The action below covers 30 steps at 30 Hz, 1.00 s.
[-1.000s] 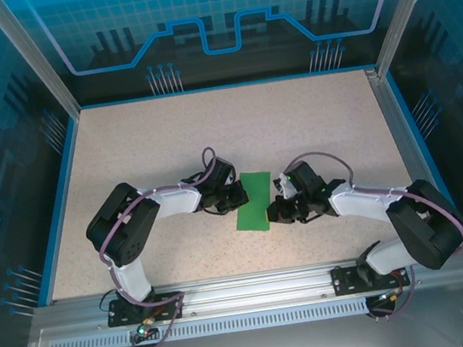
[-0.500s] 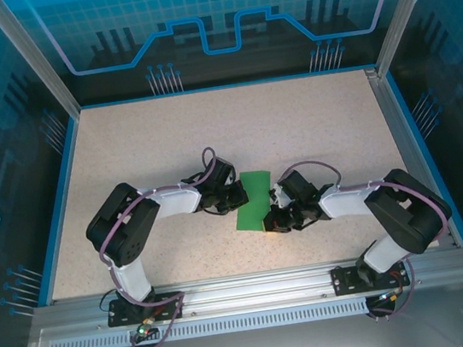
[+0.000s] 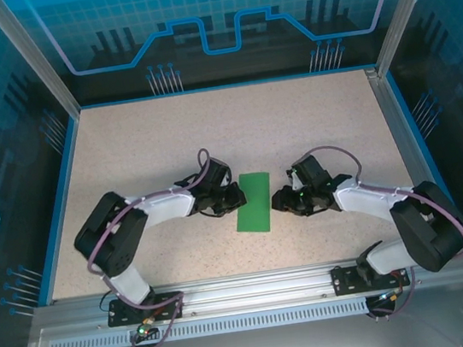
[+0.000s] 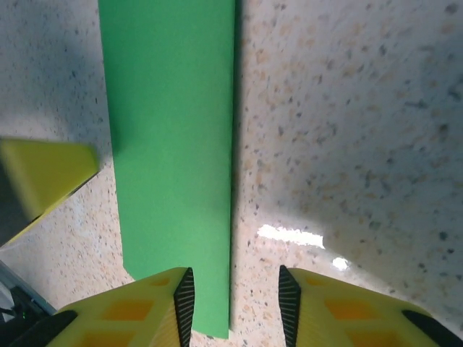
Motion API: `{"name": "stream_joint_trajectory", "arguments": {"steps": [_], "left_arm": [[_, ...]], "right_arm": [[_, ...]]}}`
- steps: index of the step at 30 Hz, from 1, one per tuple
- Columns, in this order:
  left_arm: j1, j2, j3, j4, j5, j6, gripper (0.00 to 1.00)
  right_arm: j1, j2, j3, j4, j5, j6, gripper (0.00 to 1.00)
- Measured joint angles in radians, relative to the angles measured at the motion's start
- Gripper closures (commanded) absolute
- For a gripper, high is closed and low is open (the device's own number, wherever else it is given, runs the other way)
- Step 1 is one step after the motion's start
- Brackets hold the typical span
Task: Fold a paper plane with a square sheet of paper (pick it up from the middle)
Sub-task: Fold the square sheet of paper in half at the center of the table.
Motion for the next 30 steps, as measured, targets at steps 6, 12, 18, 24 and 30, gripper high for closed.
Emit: {"name": "stream_joint_trajectory", "arguments": {"steps": [6,12,18,24,30], "left_arm": [[0.022,-0.174,-0.049,-0.031,-0.024,0.002,0.83],[0.068,-0.215,-0.112,-0.074,-0.048,0.002,0.82],[0.084,-0.216,-0.142,-0.109,-0.06,0.003,0.81],[0.087,-0.216,-0.142,-0.112,-0.06,0.003,0.79],[0.089,-0.216,-0.142,-0.111,-0.058,0.003,0.7]], "right_arm": [[0.002,0.145,0.099,0.031,-0.055,0.008,0.7],[0.009,0.256,0.145,0.061,-0.095,0.011,0.78],[0.016,0.307,0.174,0.077,-0.121,0.01,0.76],[0.045,0.331,0.205,0.095,-0.148,-0.005,0.76],[0.048,0.31,0.242,0.068,-0.128,-0.033,0.68]]}}
